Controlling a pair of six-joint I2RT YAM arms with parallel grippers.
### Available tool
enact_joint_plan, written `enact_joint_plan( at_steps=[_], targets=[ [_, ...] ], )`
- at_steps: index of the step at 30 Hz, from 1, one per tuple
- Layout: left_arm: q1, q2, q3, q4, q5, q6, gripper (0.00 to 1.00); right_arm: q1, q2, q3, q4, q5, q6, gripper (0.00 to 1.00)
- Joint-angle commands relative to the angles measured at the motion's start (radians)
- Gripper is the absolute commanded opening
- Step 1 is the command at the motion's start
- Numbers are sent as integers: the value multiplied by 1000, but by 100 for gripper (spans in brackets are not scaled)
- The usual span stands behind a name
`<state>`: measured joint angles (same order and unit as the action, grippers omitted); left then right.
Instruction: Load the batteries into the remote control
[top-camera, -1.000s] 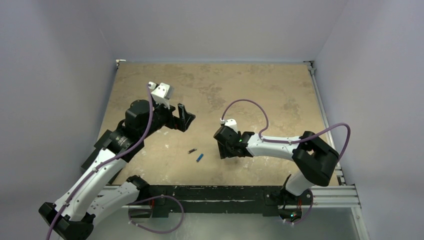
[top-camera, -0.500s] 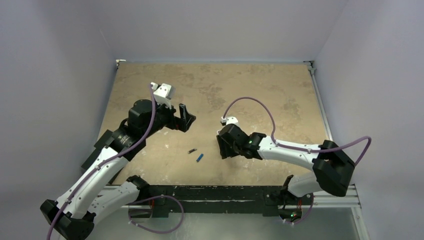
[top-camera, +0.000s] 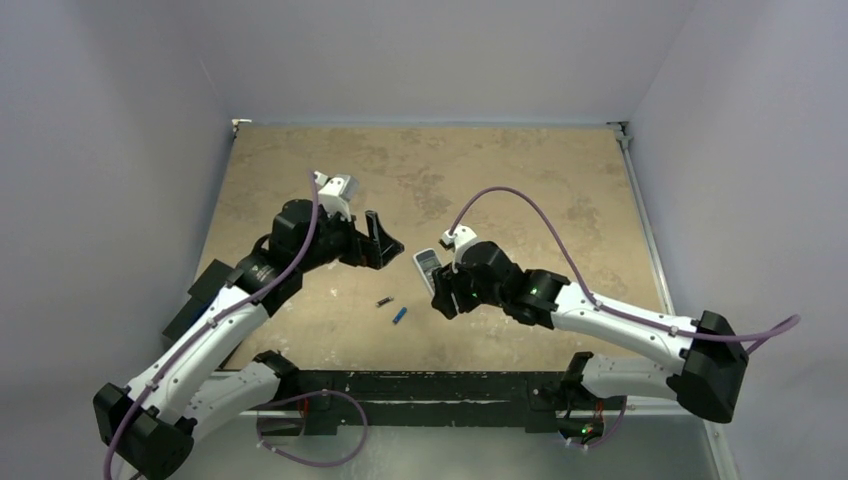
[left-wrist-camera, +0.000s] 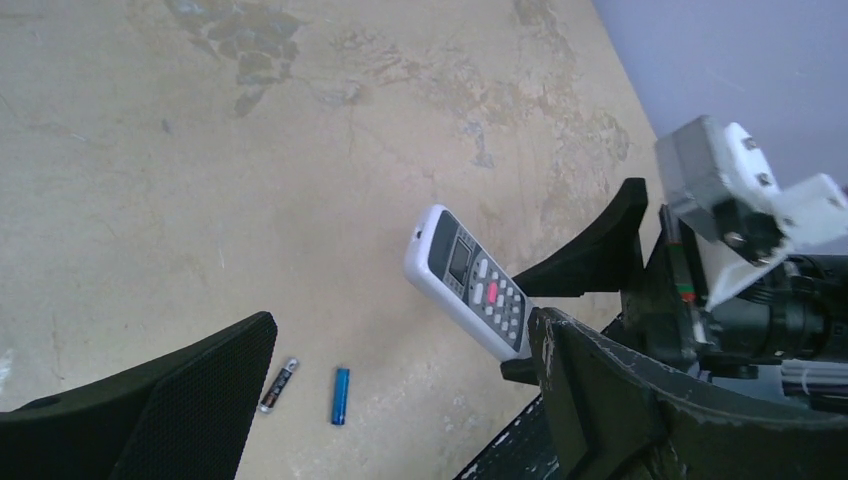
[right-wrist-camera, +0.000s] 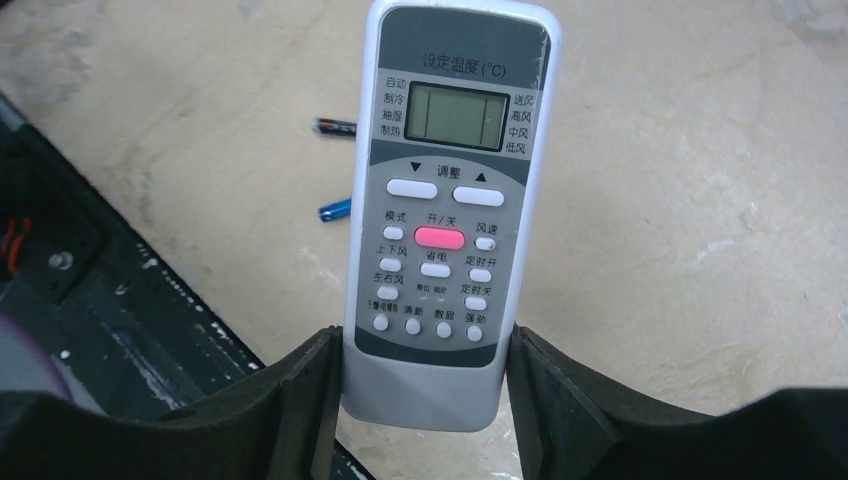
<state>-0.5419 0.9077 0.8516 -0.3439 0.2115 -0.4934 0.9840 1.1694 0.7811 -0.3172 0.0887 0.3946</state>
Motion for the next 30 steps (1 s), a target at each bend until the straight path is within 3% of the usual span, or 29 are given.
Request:
enact_joint_plan(
  at_steps=[1,7,19,30],
  targets=[
    [50,45,-21,67,158,-87,99,8,-64,-9,91,-87,-113,0],
    [73,74,-35,91,251,-124,96,48,-91,-6,132,-127,-217,0],
    [94,120,-62,83,437,-179,83,171,-103,19,175,-46,-495,0],
    [99,99,-73,23,552,-172,72,193,-102,48,135,8,-597,0]
  ],
)
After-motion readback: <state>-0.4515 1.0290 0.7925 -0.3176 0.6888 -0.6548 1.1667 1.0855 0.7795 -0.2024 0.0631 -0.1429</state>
